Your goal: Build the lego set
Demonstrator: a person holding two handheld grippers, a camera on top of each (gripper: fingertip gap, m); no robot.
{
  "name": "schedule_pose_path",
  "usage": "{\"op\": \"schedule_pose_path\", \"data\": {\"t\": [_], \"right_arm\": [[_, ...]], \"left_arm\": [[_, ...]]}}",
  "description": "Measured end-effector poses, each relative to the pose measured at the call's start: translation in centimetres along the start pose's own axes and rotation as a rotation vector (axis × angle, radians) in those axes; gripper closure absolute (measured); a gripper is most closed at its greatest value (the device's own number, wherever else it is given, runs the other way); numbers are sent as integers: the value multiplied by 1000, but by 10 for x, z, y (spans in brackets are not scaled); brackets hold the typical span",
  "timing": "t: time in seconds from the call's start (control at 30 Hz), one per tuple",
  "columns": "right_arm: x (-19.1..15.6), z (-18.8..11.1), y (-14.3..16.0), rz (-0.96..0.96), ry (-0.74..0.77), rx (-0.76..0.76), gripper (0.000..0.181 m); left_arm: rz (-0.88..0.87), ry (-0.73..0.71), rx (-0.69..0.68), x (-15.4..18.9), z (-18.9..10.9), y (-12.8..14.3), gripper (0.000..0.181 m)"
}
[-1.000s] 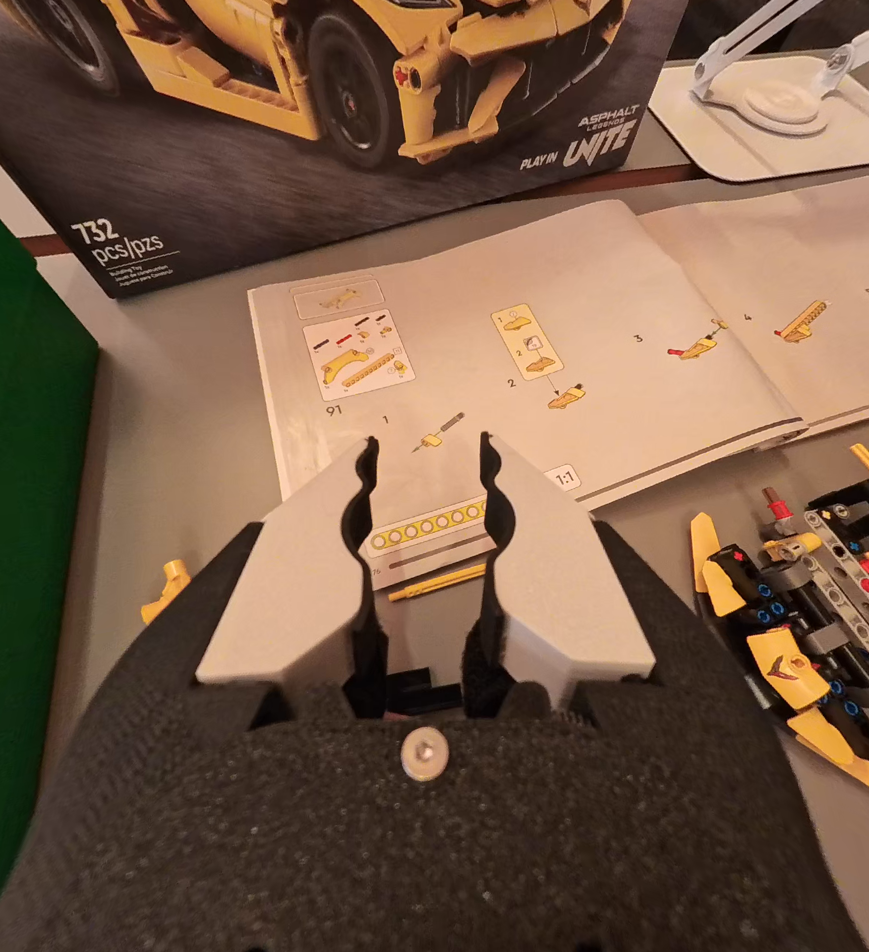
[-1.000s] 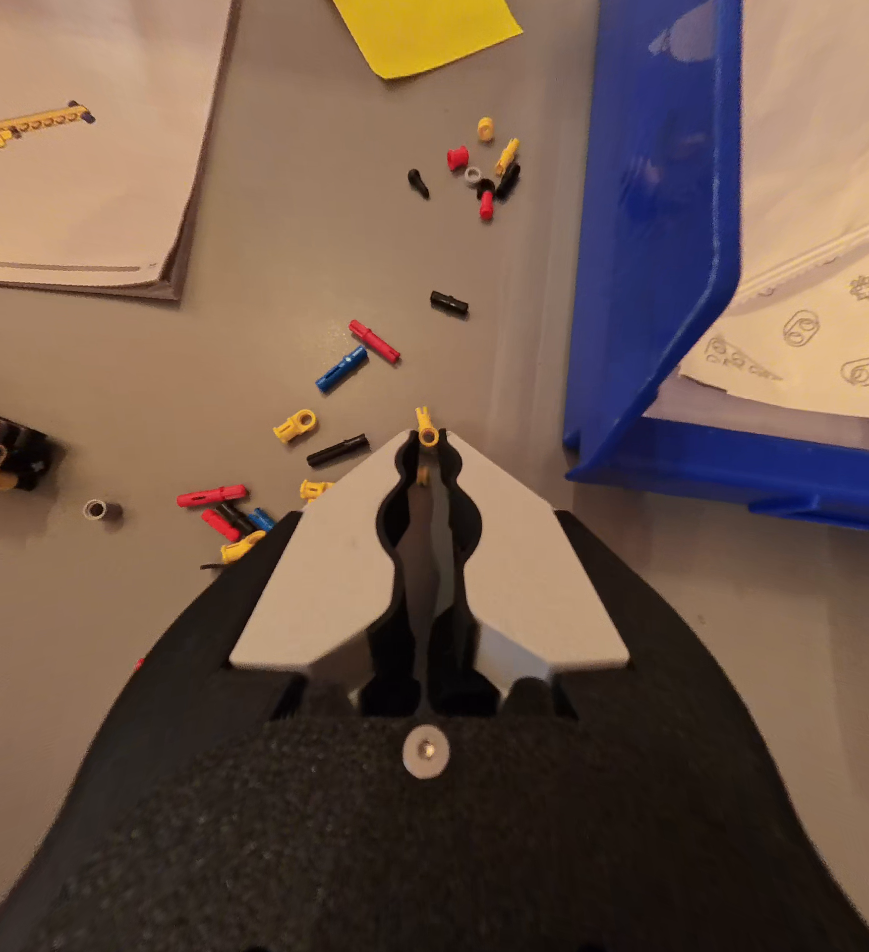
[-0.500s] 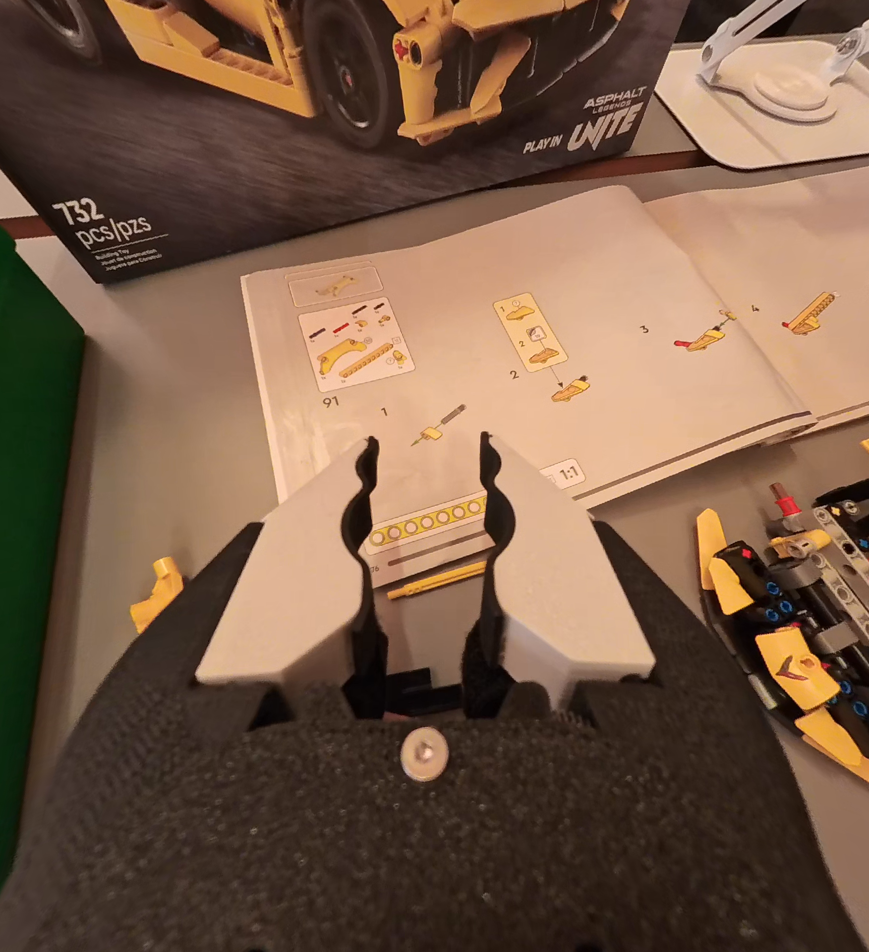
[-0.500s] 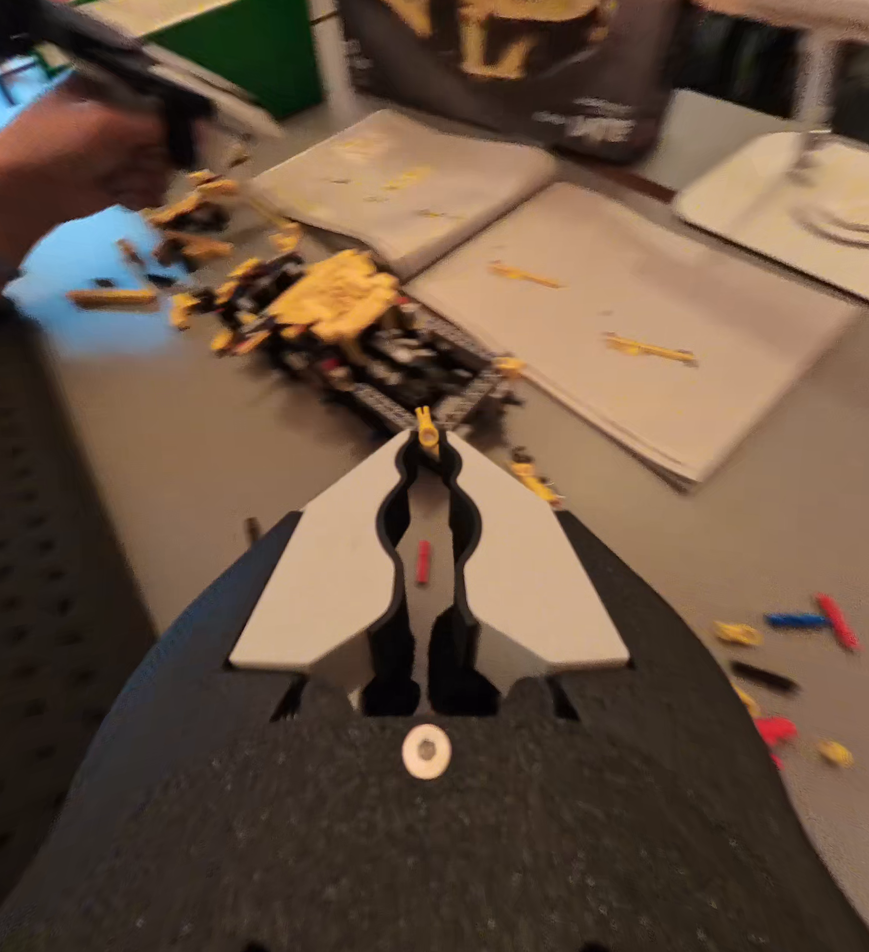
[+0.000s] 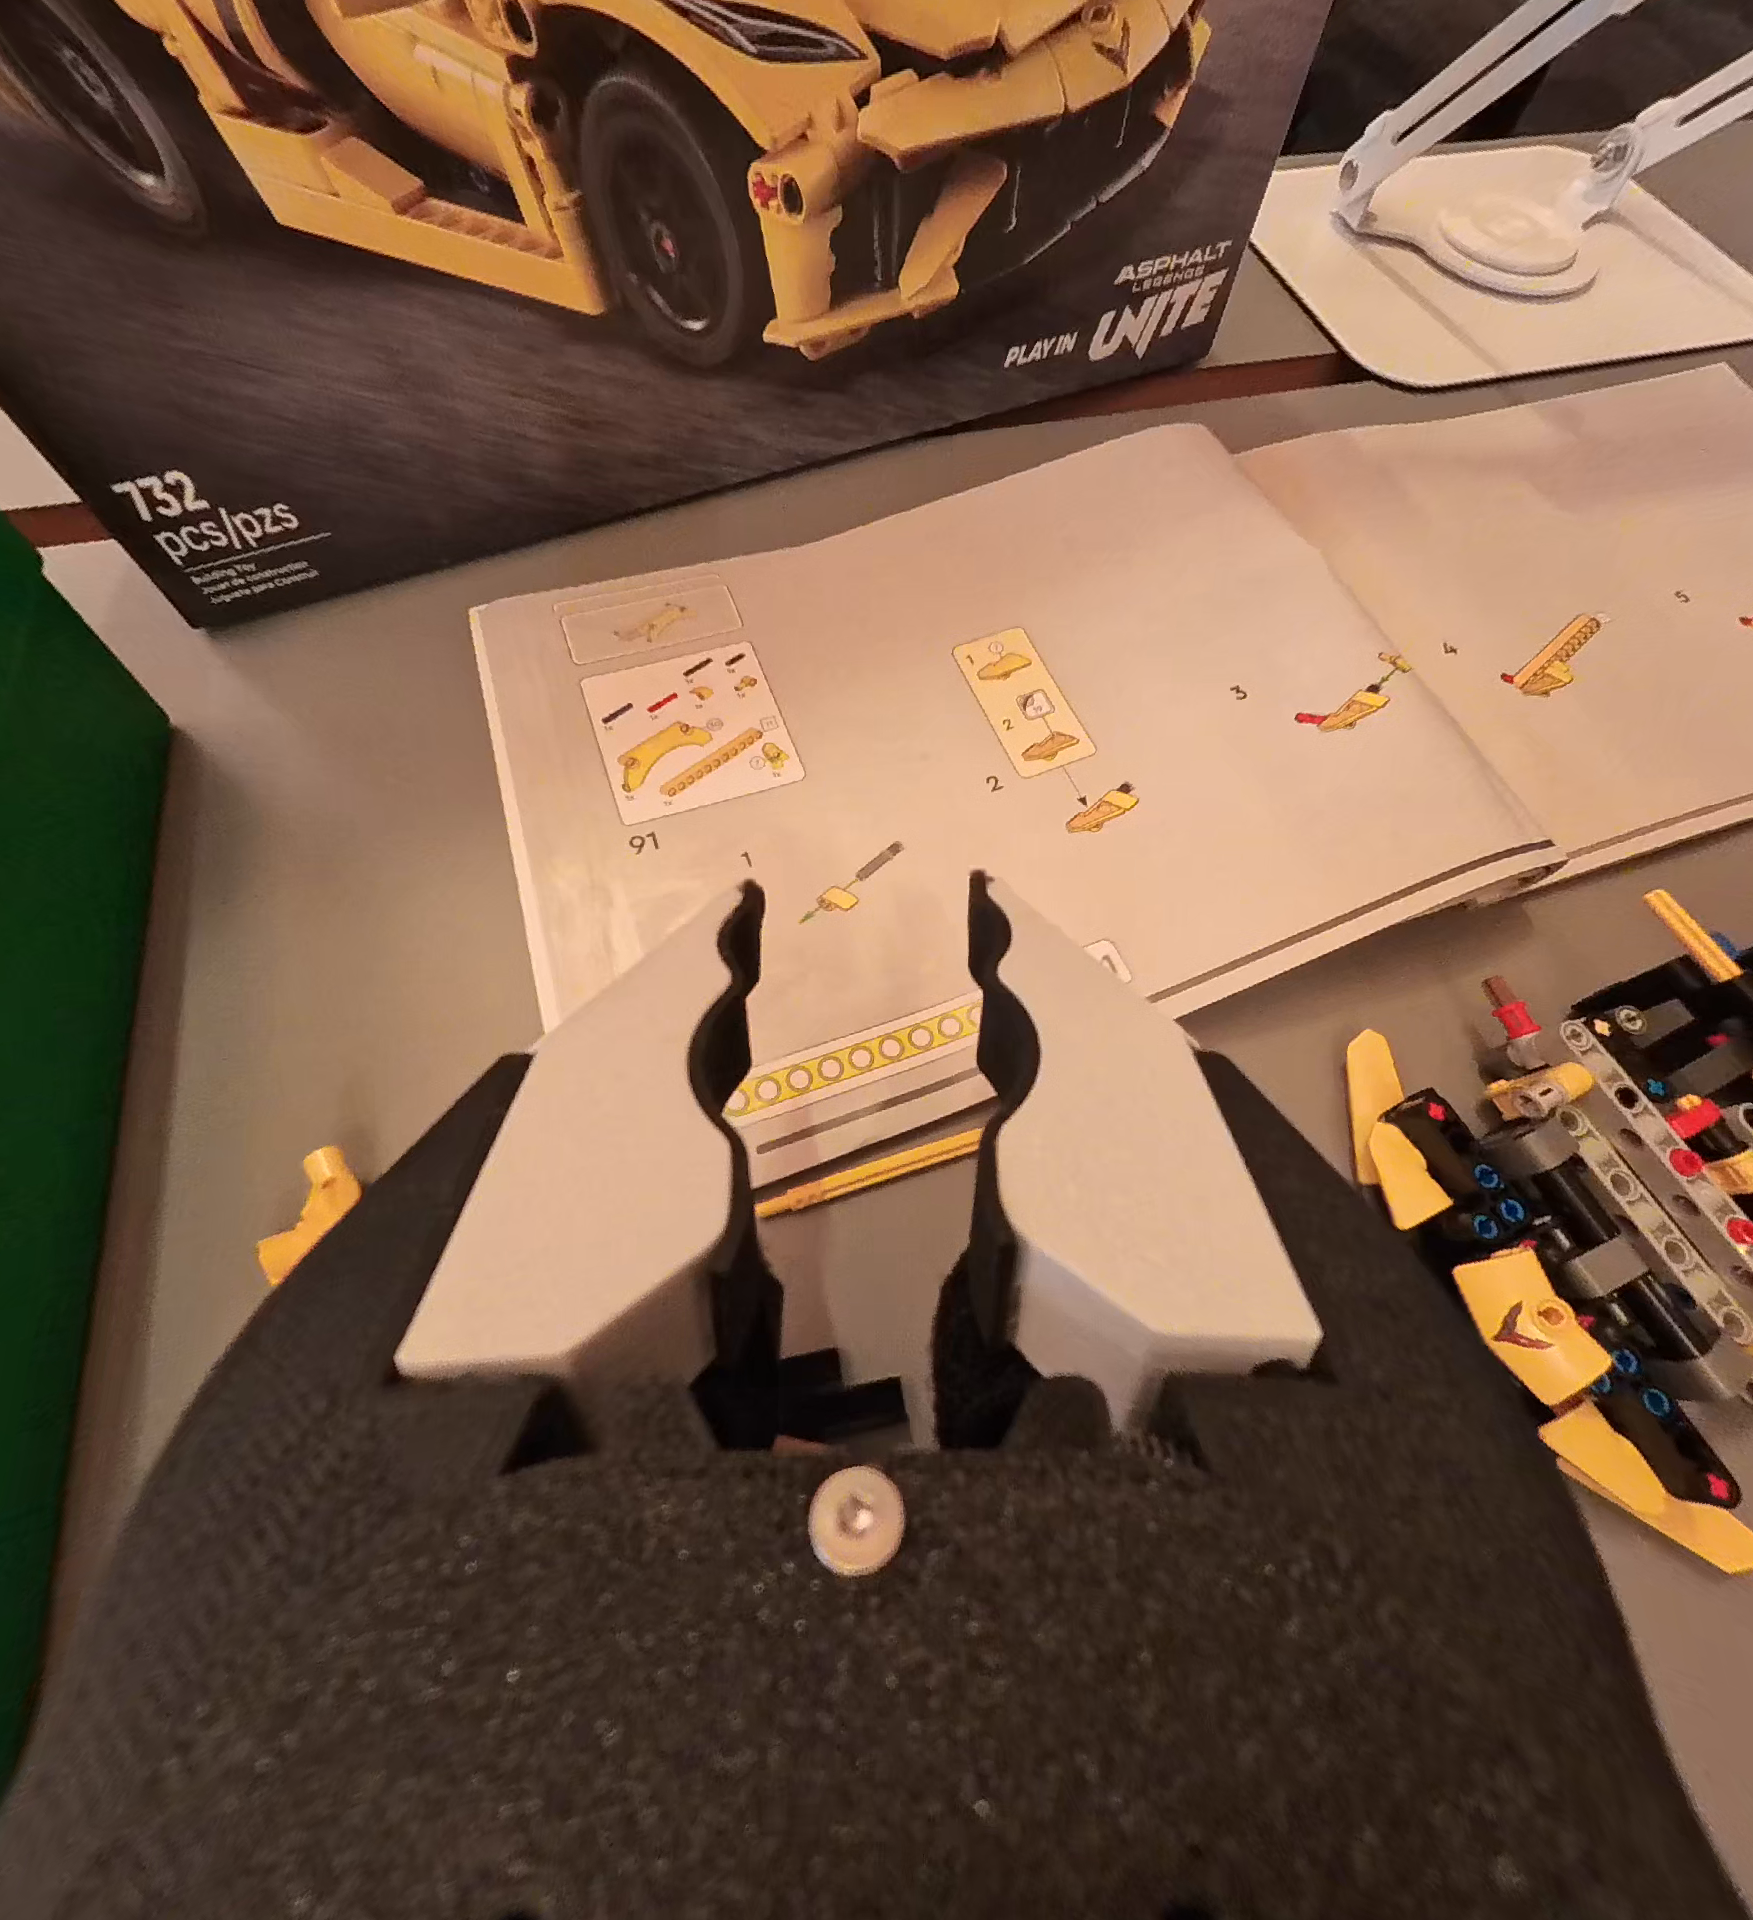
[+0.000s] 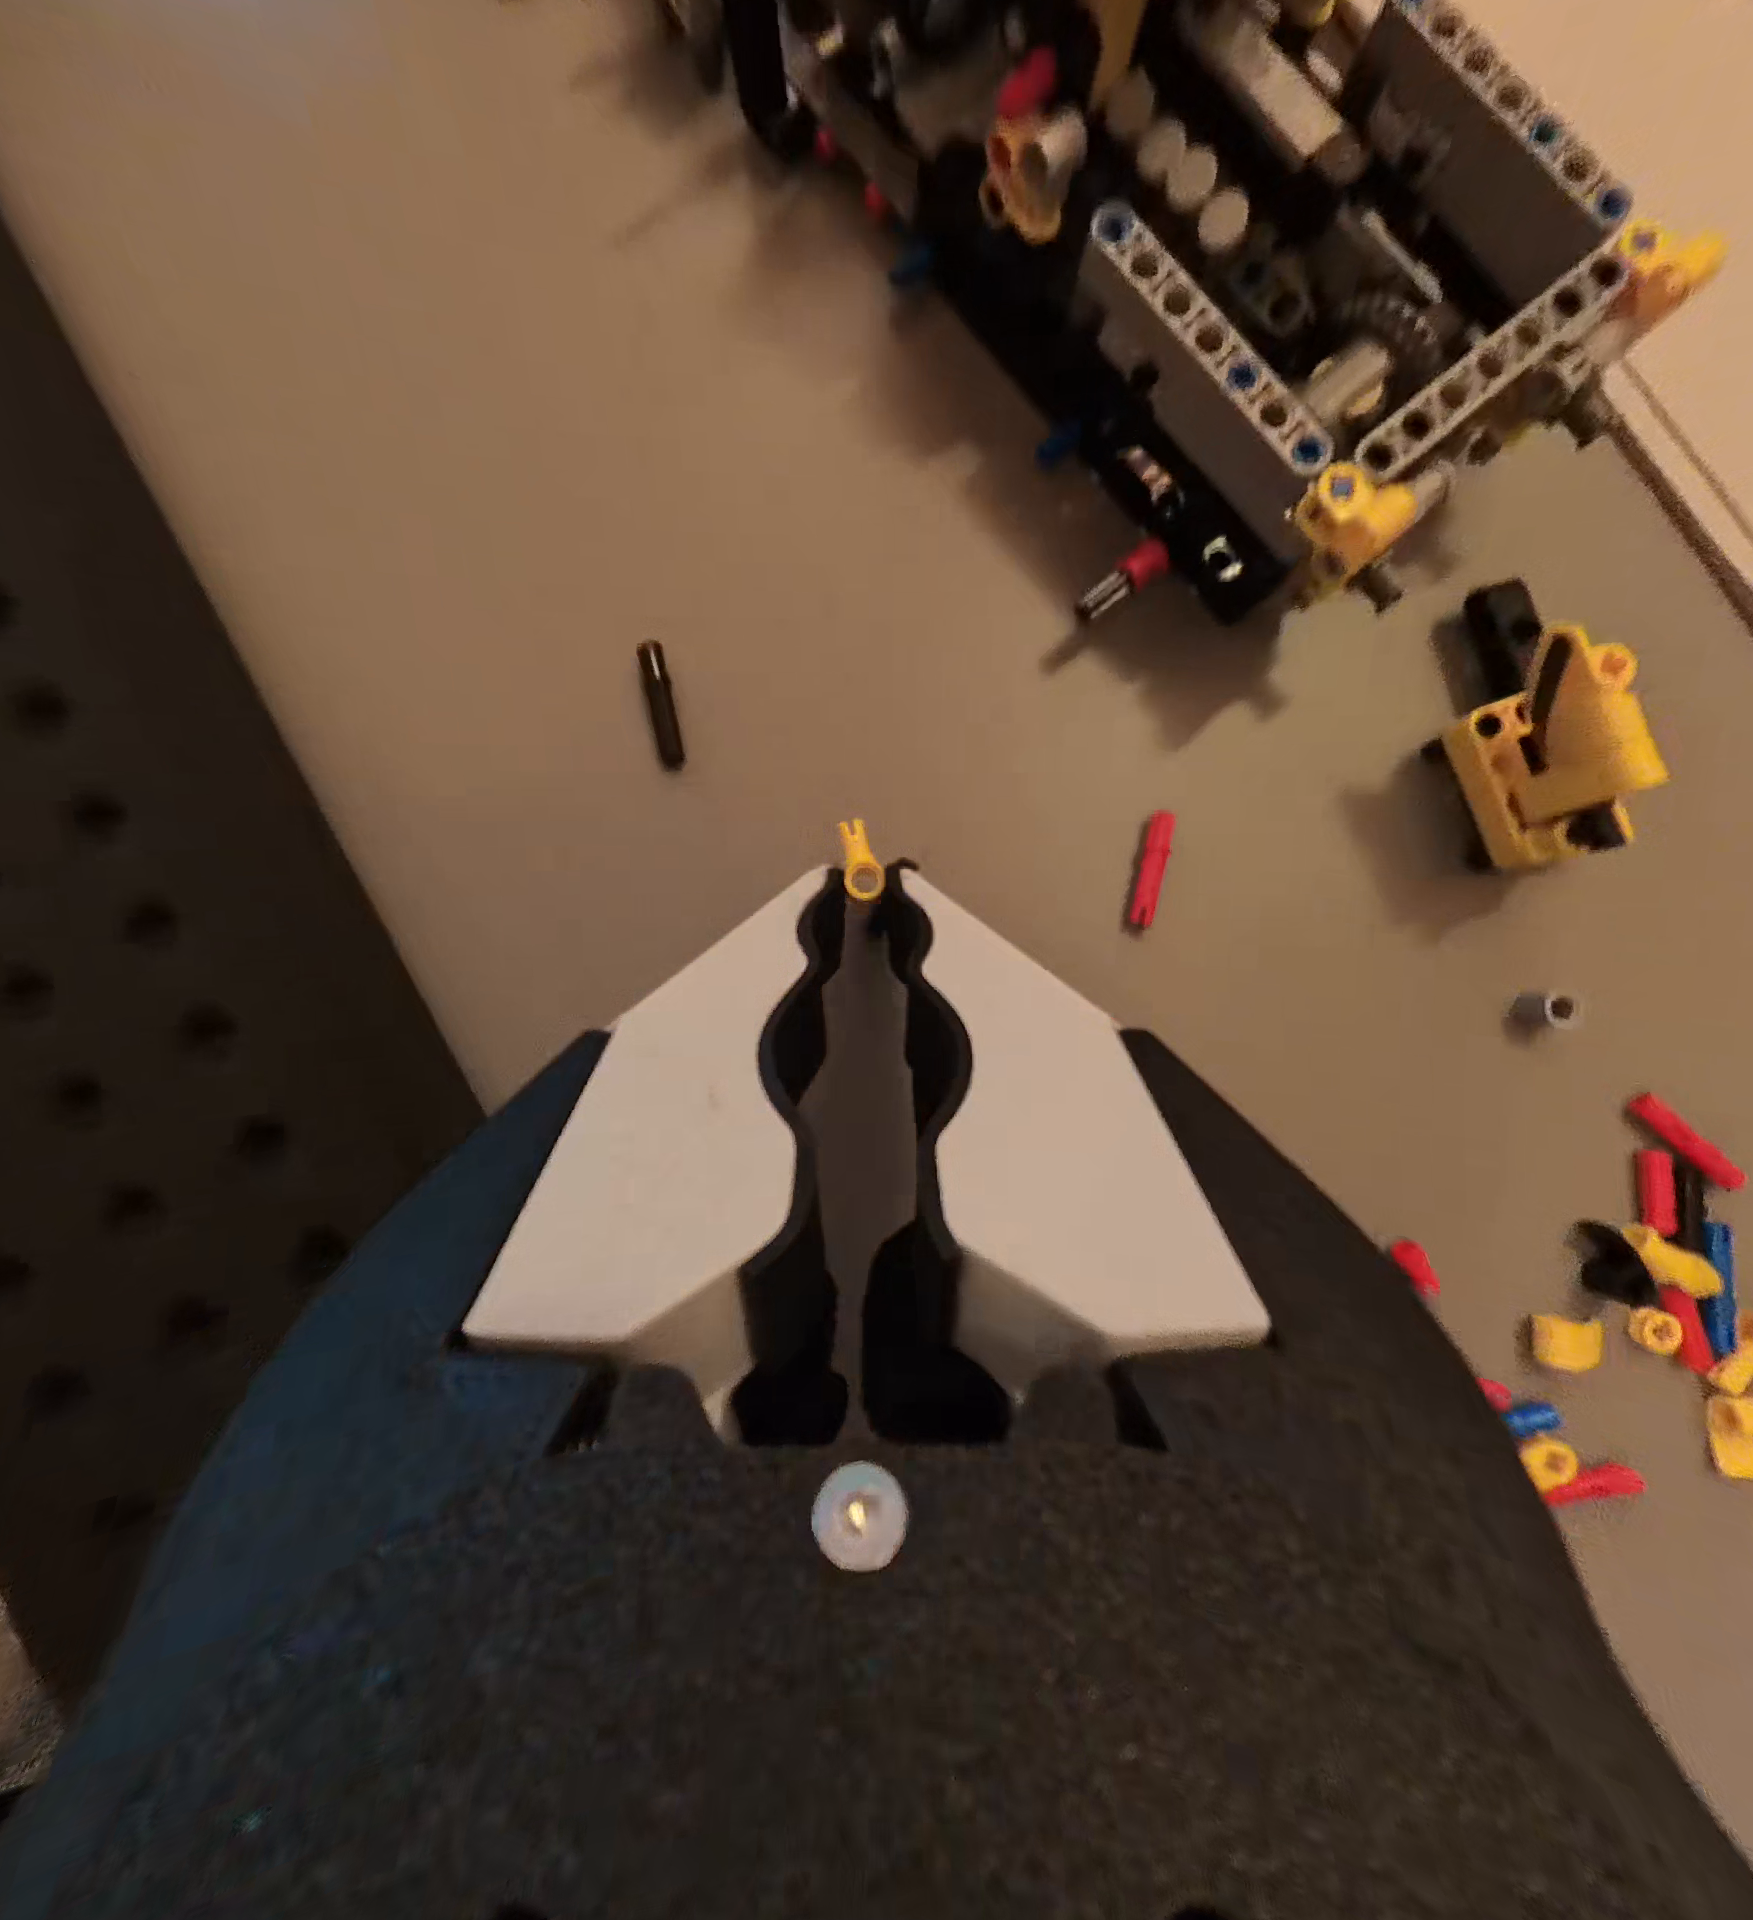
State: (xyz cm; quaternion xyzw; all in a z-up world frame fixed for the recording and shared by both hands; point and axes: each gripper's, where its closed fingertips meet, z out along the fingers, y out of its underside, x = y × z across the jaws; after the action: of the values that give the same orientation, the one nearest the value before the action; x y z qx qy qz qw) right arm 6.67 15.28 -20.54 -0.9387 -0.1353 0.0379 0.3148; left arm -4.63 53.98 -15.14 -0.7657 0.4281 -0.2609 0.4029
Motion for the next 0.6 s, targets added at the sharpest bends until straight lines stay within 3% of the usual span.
{"op": "schedule_pose_path", "data": {"t": [0.3,0.4,0.6], "right_arm": [[-9,3,2,11,-7,10,175],[-19,-2,-15,-33,-7,78,175],[-22,11,-2,-53,-1,6,174]], "left_arm": [[4,1,11,2,-2,-3,141],[3,3,13,2,-2,-4,141],[6,4,15,3,-3,-4,141]]}}
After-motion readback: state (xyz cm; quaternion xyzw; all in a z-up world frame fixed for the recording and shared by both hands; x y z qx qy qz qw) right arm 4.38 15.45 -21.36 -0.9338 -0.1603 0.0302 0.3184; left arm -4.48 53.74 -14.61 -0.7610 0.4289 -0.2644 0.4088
